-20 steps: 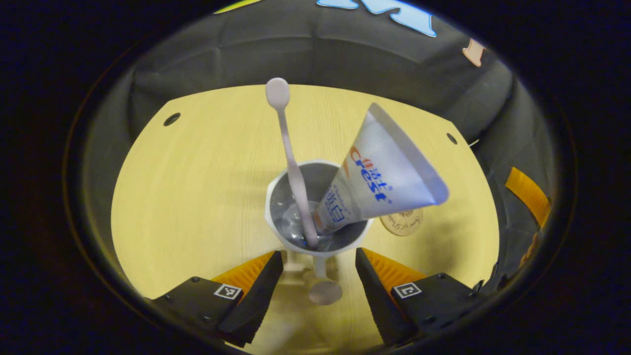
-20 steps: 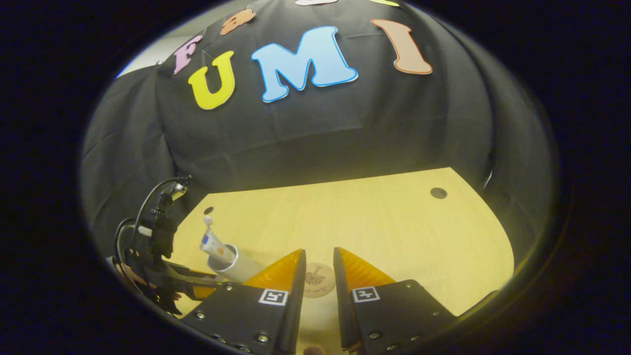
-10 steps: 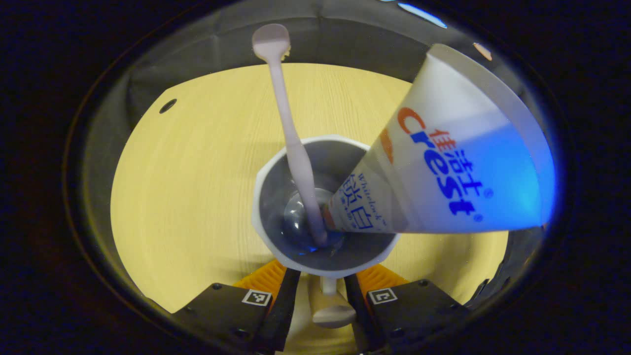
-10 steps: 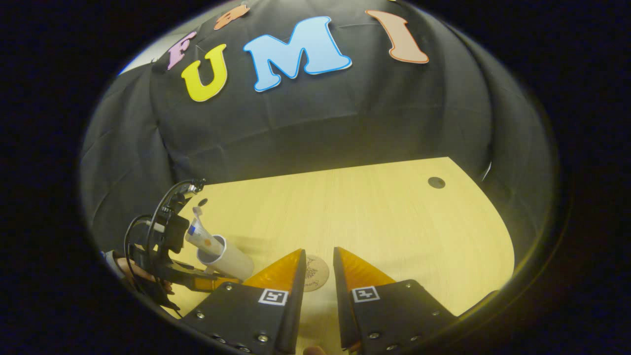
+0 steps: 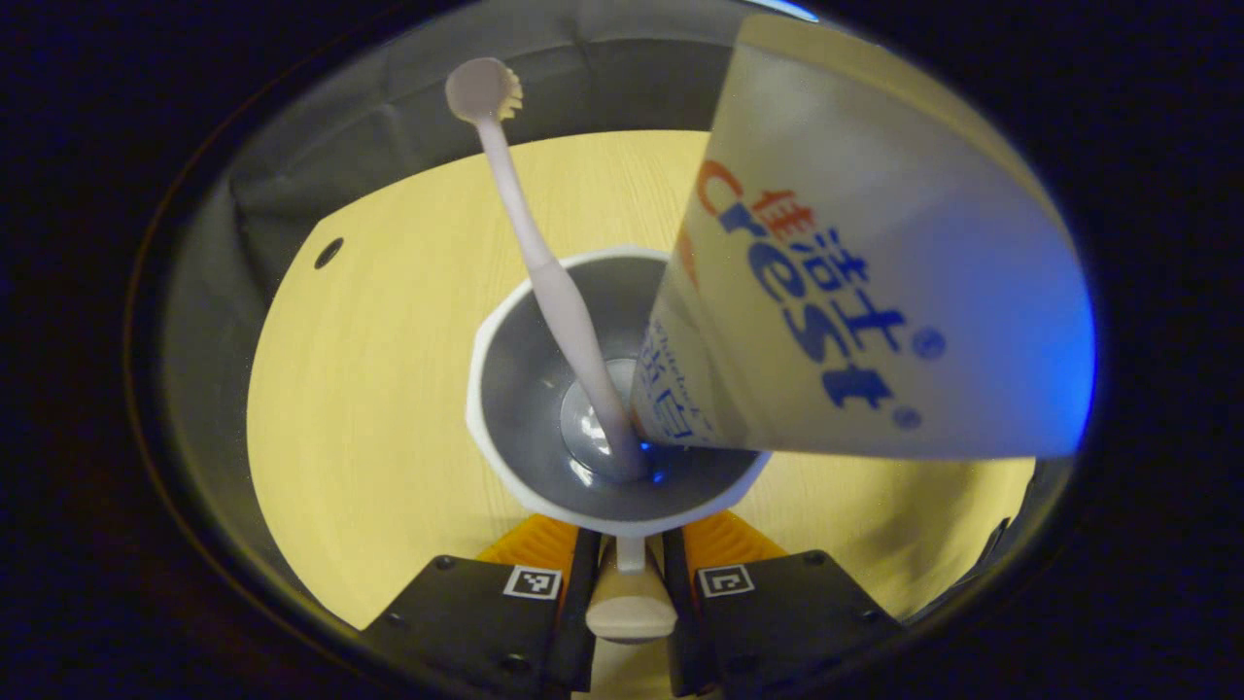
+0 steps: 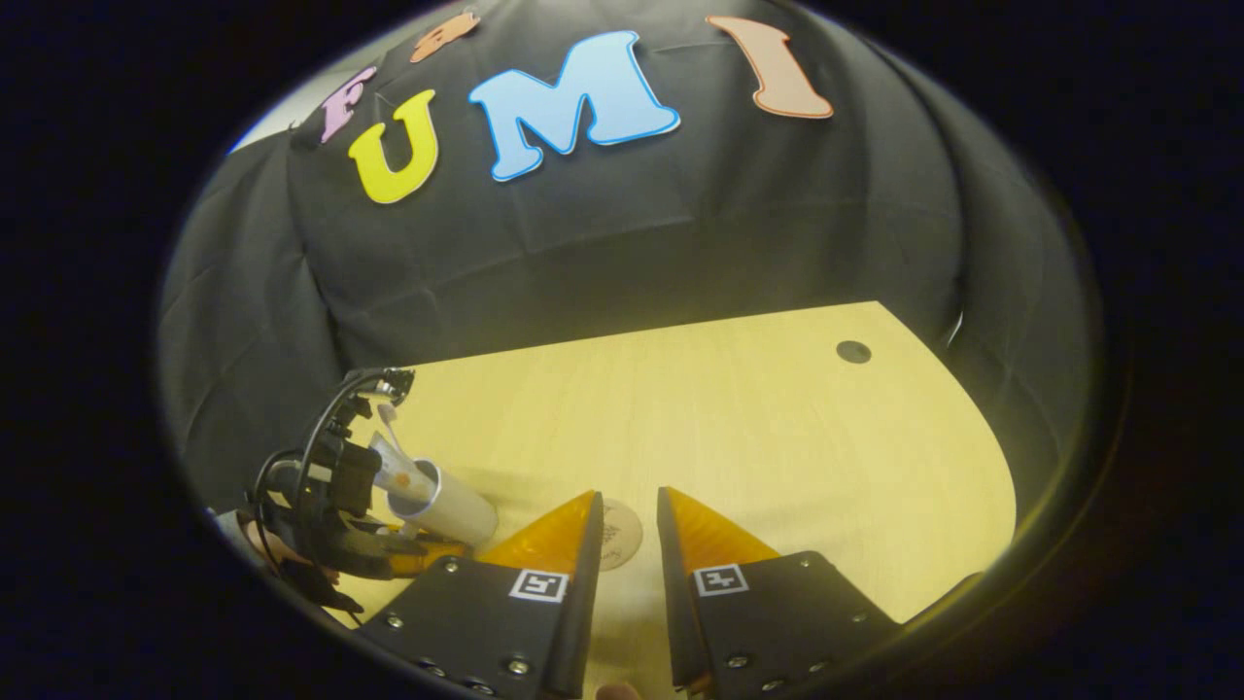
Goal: Put the toothbrush and toothpaste on the desktop into the cup, then pick up the cup and place it on the coaster on the desktop.
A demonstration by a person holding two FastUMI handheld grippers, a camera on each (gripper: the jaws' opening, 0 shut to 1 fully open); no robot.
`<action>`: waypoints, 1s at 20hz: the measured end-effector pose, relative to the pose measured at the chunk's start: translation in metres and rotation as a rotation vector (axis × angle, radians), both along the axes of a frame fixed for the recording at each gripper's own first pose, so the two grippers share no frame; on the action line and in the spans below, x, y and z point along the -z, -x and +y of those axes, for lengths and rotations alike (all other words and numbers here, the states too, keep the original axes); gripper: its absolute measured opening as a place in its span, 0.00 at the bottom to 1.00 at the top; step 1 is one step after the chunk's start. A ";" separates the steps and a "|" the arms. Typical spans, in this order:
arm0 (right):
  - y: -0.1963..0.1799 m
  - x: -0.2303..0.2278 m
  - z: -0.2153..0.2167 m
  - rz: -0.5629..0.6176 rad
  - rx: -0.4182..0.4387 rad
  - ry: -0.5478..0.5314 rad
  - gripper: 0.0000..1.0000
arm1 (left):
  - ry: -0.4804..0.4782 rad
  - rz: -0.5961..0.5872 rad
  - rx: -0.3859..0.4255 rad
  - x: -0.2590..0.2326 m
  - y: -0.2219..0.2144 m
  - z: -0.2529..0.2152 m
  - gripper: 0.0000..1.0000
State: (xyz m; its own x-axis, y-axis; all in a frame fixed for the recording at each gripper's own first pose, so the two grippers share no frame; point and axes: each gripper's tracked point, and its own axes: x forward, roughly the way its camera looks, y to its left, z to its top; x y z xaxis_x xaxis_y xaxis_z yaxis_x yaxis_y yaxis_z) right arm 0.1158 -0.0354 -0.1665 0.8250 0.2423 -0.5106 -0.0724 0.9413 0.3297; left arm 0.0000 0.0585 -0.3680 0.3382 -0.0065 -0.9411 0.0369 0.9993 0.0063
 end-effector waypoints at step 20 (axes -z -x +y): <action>0.035 0.005 -0.063 0.009 0.116 -0.009 0.33 | 0.084 -0.043 0.233 -0.003 -0.032 -0.157 0.36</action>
State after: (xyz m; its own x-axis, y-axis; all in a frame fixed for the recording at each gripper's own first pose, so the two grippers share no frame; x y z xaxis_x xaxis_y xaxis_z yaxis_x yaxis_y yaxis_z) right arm 0.0806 -0.0984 -0.1715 0.8432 0.1499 -0.5163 0.0402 0.9401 0.3386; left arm 0.0320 -0.0986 -0.3646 0.3581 -0.1662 -0.9188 0.2675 0.9610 -0.0696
